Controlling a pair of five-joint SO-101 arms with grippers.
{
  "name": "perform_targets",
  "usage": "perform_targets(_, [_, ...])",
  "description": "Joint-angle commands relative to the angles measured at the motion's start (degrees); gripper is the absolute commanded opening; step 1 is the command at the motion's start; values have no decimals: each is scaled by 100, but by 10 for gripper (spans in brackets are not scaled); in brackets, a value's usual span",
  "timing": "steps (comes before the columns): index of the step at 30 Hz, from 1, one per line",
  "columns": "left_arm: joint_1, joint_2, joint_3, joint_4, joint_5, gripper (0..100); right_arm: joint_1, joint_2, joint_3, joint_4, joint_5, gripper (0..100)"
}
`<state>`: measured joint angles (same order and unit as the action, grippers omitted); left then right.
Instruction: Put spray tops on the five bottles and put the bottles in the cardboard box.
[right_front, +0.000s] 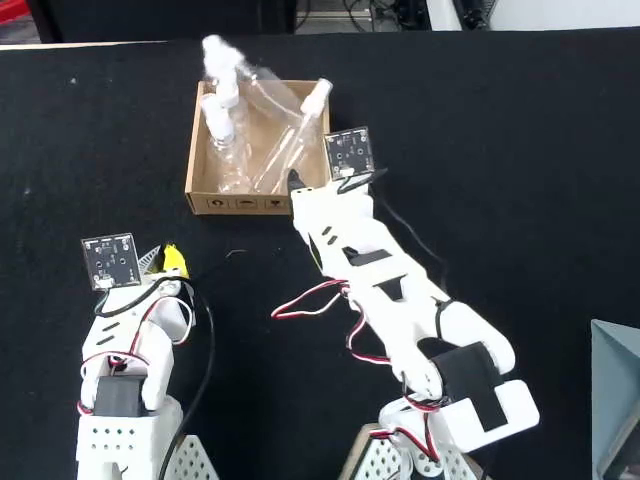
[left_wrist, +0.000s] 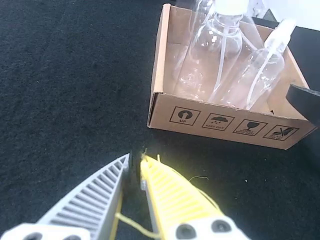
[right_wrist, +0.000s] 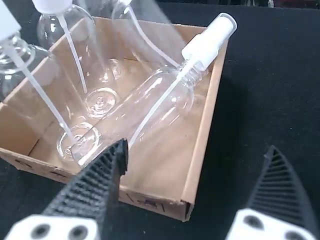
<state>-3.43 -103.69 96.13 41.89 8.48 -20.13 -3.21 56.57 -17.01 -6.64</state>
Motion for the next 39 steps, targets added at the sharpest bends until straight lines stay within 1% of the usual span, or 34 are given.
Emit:
perform_targets(1, [-57, -62, 127, 26, -35, 30, -229, -444, -66, 53, 53, 350])
perform_targets(15, [-57, -62, 127, 26, -35, 30, -220, -593, -48, 149, 44, 350])
perform_targets(20, [-57, -62, 127, 26, -44, 30, -229, -1385, -92, 1187, 0, 350])
perform_targets(25, [-57, -62, 127, 26, -44, 30, -229, -1895, -92, 1679, -18, 350])
perform_targets(28, [-57, -62, 127, 26, -44, 30, -229, -2009, -224, 1969, -220, 350])
perform_targets(34, [-57, -62, 127, 26, -35, 30, -229, -2018, -1156, 3560, -255, 350])
perform_targets(39, [-57, -62, 127, 26, -35, 30, -229, -2018, -1974, 4765, -818, 350])
